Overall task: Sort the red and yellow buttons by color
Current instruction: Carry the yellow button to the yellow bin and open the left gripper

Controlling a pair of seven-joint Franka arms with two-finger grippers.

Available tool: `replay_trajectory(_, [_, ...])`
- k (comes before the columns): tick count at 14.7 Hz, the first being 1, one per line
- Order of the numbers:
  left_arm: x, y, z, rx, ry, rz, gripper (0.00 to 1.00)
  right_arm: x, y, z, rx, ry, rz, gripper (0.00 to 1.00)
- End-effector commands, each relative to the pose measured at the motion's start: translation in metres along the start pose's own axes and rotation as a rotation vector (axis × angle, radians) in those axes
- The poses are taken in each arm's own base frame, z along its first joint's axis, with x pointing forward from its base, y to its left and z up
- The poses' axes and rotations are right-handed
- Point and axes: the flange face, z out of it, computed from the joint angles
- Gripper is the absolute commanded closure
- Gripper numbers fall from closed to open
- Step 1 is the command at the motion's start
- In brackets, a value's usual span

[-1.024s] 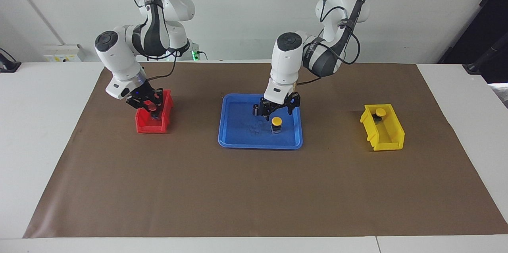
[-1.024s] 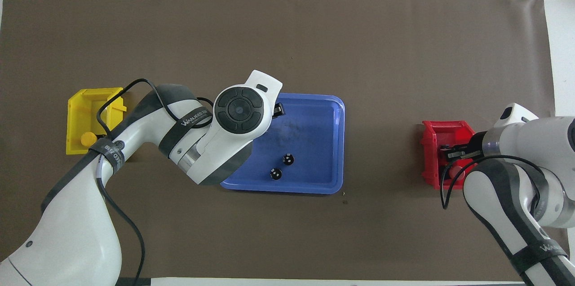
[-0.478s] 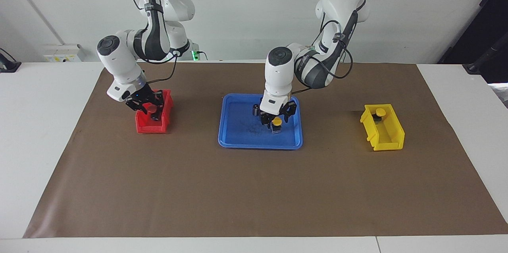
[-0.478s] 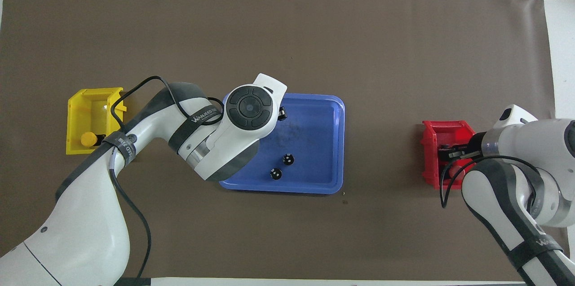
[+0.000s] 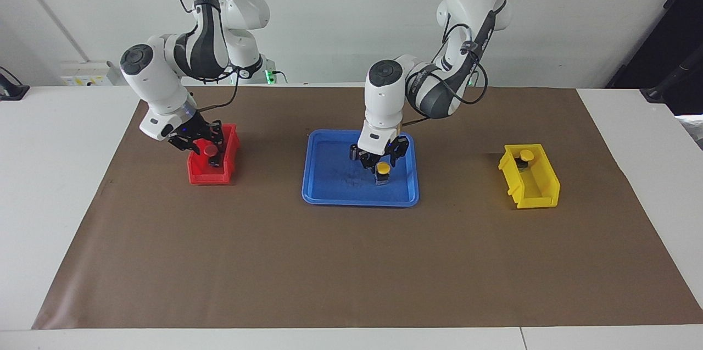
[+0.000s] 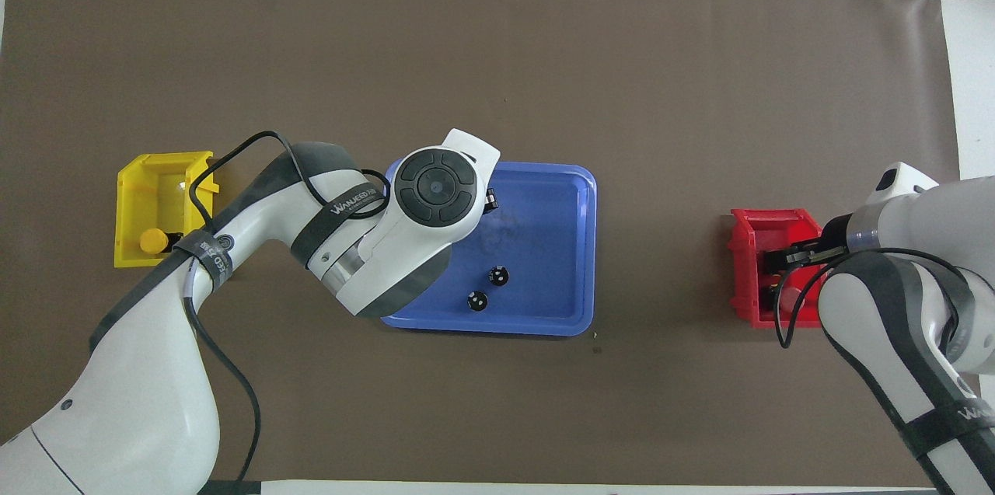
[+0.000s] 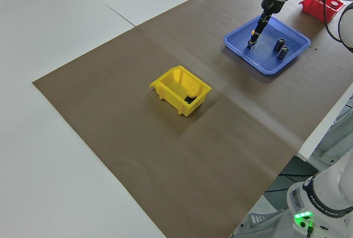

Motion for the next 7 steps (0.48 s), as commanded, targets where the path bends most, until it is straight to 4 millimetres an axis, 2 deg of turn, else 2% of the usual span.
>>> replay_trajectory(1, [0.003, -0.006, -0.004, 0.012, 0.004, -0.022, 0.52, 0.013, 0.001, -0.04, 0.012, -0.029, 0.003, 0.37])
replay_trajectory(2, [0.004, -0.007, -0.005, 0.009, 0.005, -0.024, 0.58, 0.016, 0.0, -0.061, 0.0, -0.042, 0.015, 0.37])
replay_trajectory(5, [0.011, -0.013, -0.005, 0.01, -0.01, -0.044, 0.93, 0.022, -0.009, -0.126, -0.029, -0.058, 0.064, 0.34])
replay_trajectory(6, [0.014, -0.017, -0.013, -0.006, -0.04, -0.075, 0.98, 0.021, -0.011, -0.151, -0.035, -0.036, 0.076, 0.32])
replay_trajectory(7, [0.014, -0.019, -0.025, -0.019, -0.054, -0.095, 0.98, 0.022, -0.015, -0.176, -0.043, -0.014, 0.082, 0.3])
